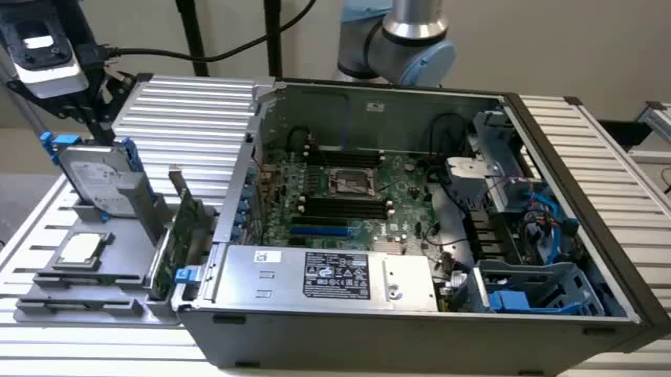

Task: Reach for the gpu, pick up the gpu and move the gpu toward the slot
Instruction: 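Reach for the gpu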

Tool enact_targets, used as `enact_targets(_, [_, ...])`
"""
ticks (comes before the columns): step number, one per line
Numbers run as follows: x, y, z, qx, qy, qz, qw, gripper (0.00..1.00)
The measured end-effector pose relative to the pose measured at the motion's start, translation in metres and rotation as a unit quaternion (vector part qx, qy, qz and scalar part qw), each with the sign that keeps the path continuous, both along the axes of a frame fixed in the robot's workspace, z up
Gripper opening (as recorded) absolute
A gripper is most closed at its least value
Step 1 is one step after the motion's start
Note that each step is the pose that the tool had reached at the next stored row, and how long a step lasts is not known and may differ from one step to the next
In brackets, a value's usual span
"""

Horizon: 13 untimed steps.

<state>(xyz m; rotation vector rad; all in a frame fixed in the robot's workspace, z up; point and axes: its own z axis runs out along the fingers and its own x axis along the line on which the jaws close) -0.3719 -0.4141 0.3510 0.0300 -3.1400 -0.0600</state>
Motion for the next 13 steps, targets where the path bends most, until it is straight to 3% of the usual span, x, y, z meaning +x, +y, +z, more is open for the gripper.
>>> enact_targets(13, [0.0000,0.0000,0.0000,0.0000,0.0000,0.000,1.0000,0.11])
